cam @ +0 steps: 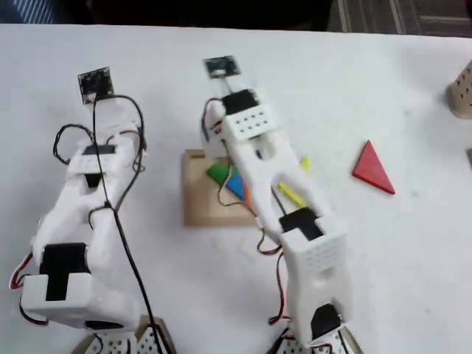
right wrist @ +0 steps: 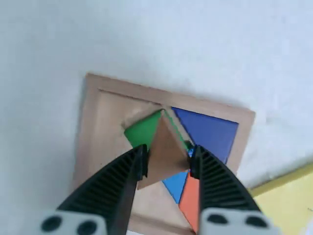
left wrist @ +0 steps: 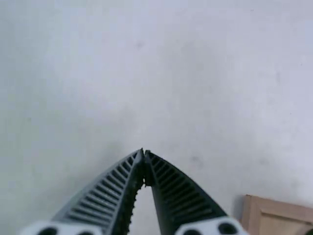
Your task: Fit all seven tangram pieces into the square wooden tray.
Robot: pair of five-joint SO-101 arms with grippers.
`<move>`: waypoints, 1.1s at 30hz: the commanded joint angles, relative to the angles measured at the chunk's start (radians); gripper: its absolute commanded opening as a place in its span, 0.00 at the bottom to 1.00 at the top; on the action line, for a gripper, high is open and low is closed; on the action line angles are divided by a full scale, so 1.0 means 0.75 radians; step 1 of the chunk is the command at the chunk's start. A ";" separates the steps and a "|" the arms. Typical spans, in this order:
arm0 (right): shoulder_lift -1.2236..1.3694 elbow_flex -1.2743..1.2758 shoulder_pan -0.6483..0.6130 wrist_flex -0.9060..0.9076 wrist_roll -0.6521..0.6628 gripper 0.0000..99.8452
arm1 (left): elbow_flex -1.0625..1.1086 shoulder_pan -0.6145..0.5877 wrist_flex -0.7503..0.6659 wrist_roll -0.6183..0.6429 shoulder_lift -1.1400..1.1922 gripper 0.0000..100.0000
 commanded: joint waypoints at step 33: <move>0.138 -0.333 0.048 0.285 -0.213 0.27 | -0.010 0.038 -0.029 -0.002 -0.085 0.02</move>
